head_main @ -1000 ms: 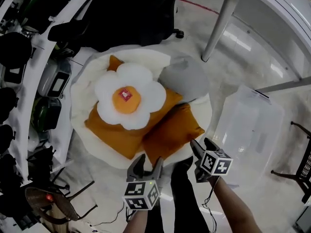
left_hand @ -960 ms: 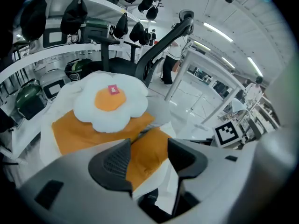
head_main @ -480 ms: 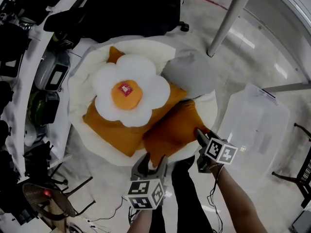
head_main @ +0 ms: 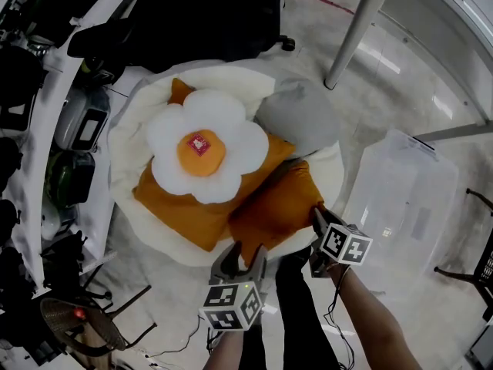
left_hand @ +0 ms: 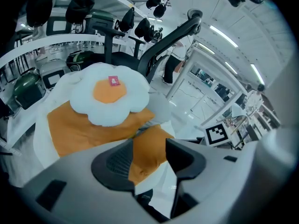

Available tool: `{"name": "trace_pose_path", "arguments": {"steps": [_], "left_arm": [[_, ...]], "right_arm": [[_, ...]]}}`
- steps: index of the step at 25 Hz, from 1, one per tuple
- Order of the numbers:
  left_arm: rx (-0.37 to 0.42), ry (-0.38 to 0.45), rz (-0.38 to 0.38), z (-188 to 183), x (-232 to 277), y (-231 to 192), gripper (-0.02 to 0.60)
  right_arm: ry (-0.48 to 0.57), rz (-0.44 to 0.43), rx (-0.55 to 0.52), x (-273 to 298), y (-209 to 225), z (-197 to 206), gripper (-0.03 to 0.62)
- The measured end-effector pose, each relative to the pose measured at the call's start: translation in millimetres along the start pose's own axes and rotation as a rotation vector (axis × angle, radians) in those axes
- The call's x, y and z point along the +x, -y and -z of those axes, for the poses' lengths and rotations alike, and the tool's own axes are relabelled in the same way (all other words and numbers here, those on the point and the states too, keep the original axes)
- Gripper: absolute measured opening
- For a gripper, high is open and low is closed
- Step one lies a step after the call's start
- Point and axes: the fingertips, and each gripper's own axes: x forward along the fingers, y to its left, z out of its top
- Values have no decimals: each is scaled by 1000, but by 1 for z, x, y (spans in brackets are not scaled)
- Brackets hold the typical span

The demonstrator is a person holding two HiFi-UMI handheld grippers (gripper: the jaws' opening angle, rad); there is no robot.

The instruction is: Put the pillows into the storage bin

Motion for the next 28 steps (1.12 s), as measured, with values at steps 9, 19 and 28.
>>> {"name": "trace_pose_path", "arguments": {"steps": [9,19,28], "left_arm": [[41,6,35,-2,-20,-9,209],[97,8,63,-3,-69,-26,202],[206,-23,149,-11,-118,-15,193]], "right_arm": [[24,-62,-3,-38,-42,26,63],[78,-119,5,-92,-120,68,54],[167,-95,-39,-164,-164,61,48]]}}
